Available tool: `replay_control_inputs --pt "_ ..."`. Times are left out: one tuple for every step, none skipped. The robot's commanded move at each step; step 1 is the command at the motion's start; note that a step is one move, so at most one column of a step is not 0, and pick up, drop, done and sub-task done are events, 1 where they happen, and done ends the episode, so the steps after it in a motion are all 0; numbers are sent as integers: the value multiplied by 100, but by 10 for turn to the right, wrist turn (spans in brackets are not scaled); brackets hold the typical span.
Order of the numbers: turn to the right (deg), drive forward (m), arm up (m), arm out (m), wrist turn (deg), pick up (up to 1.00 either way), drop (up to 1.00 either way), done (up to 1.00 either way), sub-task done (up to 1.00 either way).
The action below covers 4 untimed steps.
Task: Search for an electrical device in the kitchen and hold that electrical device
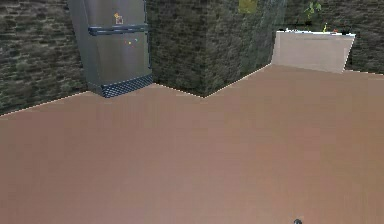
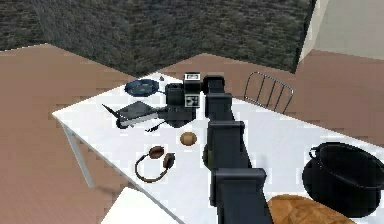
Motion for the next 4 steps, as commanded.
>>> replay_control_inputs --pt "0 0 0 0 60 0 0 0 0" --pt "0 0 -30 0 0 0 0 0 0" --pt "0 0 0 0 0 100 0 0 0" --pt "0 0 10 0 0 0 0 0 0"
